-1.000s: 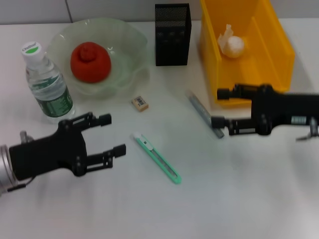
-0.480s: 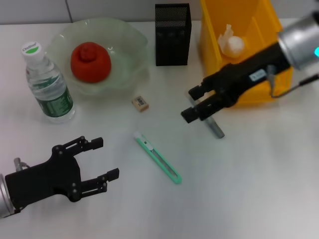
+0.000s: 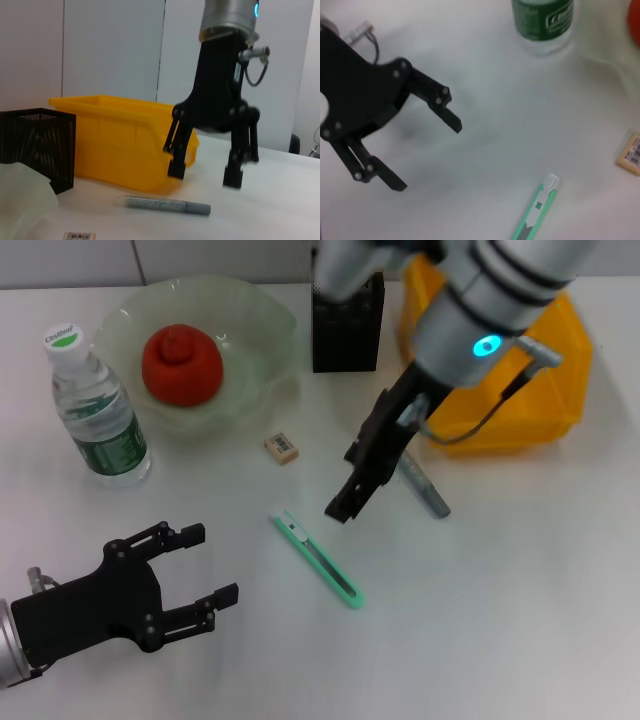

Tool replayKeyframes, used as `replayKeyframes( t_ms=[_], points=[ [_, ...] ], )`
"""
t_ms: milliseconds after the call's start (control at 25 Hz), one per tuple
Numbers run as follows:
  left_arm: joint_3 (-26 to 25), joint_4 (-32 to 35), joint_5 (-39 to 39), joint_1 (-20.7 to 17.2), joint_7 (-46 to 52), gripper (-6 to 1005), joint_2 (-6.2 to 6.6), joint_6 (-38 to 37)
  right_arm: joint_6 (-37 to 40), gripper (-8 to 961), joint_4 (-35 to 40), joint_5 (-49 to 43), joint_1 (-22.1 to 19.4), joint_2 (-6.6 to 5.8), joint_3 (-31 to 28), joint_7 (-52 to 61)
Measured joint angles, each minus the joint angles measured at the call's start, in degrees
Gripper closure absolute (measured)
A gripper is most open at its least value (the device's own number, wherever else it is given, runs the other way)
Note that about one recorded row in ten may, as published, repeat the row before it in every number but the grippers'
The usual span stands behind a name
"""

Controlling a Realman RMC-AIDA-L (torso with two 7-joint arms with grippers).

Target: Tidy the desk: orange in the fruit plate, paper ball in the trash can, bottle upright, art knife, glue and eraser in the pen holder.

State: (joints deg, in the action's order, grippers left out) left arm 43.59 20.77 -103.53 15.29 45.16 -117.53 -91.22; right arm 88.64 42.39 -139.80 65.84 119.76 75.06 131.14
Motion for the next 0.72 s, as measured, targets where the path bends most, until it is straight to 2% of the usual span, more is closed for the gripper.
replayKeyframes(
  t_ms=[80, 120, 200, 240, 360, 720],
  points=[
    [0.00, -0.14, 0.01, 0.00, -0.01, 193, -0.24, 0.50, -3.73, 120, -2.69, 2.54, 1.11, 0.12, 5.96, 0.57],
    [0.00, -0.14, 0.01, 0.00, -0.01, 193, -0.24, 0.50, -3.73, 120, -2.69, 2.54, 1.11, 0.12, 5.96, 0.57],
    [0.00, -0.40, 0.00, 0.00, -0.02, 193, -0.30, 0.76, -5.95, 121, -2.98, 5.97, 0.96, 0.12, 11.18, 0.60],
    [0.00, -0.56, 0.00, 0.00, -0.02, 193, -0.31, 0.90, -5.95, 121, -2.98, 5.97, 0.96, 0.12, 11.18, 0.60],
    [0.00, -0.73, 0.05, 0.00, 0.01, 194, -0.33, 1.28, -9.26, 121, -2.44, 9.77, 0.52, 0.12, 19.03, 0.30],
    [0.00, -0.74, 0.16, 0.01, 0.43, 194, -0.44, 1.30, -16.09, 121, -0.96, 14.25, -0.23, 0.12, 31.34, 0.45]
  ],
)
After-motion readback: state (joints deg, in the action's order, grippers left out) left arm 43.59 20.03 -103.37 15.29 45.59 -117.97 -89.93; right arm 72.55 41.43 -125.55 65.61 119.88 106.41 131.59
